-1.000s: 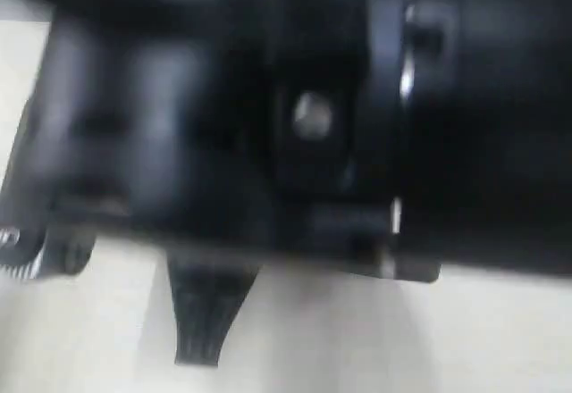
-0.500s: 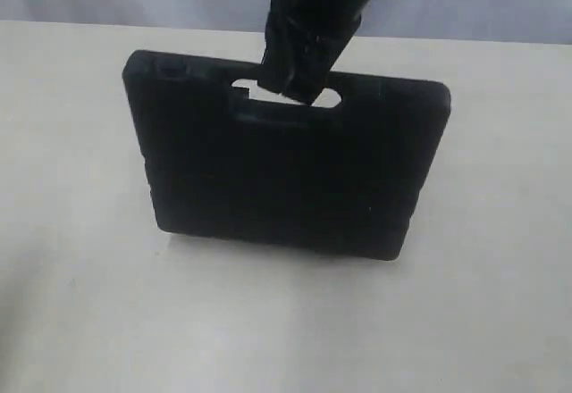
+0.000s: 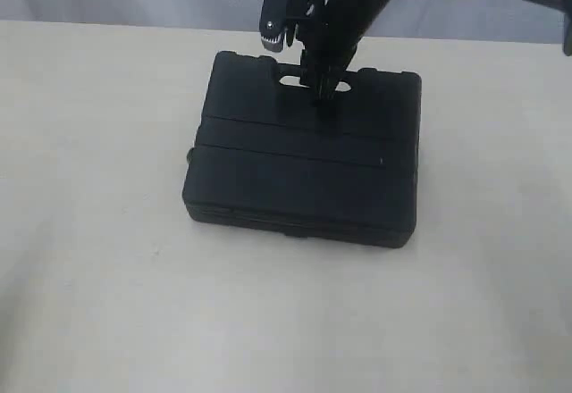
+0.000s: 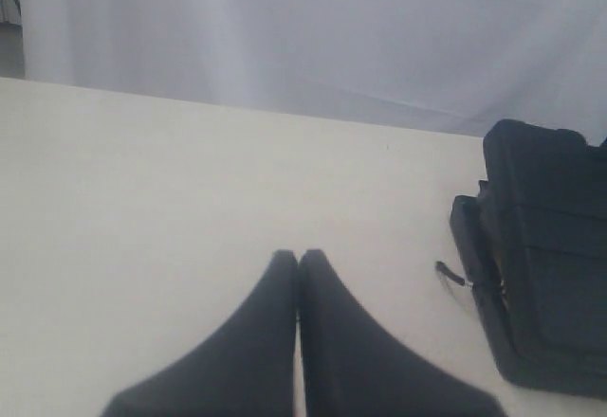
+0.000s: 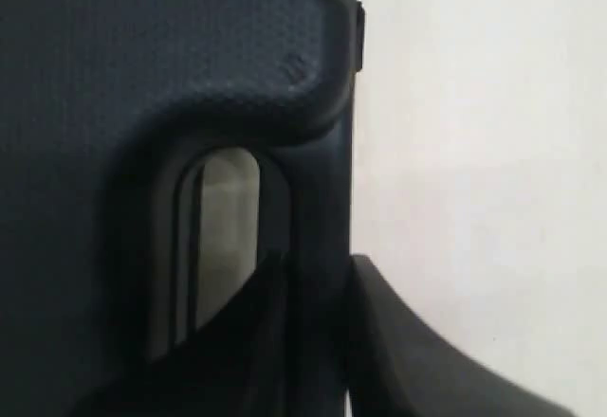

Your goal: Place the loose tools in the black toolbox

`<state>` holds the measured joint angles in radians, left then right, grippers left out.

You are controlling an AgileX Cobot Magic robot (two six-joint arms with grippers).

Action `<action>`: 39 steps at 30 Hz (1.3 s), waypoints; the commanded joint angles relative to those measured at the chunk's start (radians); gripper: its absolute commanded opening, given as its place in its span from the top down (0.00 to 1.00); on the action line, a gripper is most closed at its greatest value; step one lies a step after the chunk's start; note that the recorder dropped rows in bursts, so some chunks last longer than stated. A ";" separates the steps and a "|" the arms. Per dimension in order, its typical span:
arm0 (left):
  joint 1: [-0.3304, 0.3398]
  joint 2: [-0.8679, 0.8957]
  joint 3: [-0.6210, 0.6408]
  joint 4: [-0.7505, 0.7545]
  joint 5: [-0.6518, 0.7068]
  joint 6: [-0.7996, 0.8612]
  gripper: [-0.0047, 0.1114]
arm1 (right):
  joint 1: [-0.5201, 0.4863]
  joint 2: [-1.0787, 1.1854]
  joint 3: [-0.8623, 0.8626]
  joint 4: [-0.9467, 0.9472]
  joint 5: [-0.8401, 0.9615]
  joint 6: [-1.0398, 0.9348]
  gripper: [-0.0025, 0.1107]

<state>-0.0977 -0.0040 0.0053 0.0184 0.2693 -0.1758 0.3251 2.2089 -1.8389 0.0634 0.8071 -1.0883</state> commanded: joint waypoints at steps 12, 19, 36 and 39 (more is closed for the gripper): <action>-0.006 0.004 -0.005 0.003 0.001 0.000 0.96 | -0.001 0.079 -0.008 -0.073 -0.148 0.027 0.57; -0.006 0.004 -0.005 0.003 0.001 0.000 0.96 | 0.003 0.077 -0.008 -0.073 -0.148 0.031 0.34; -0.006 0.004 -0.005 0.003 0.001 0.000 0.96 | 0.005 0.017 -0.010 -0.063 0.022 0.117 0.35; -0.006 0.004 -0.005 0.003 0.001 0.000 0.96 | 0.005 -0.005 -0.020 -0.063 0.109 0.129 0.43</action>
<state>-0.0977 -0.0040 0.0053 0.0184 0.2693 -0.1758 0.3251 2.2256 -1.8532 -0.0169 0.7852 -0.9781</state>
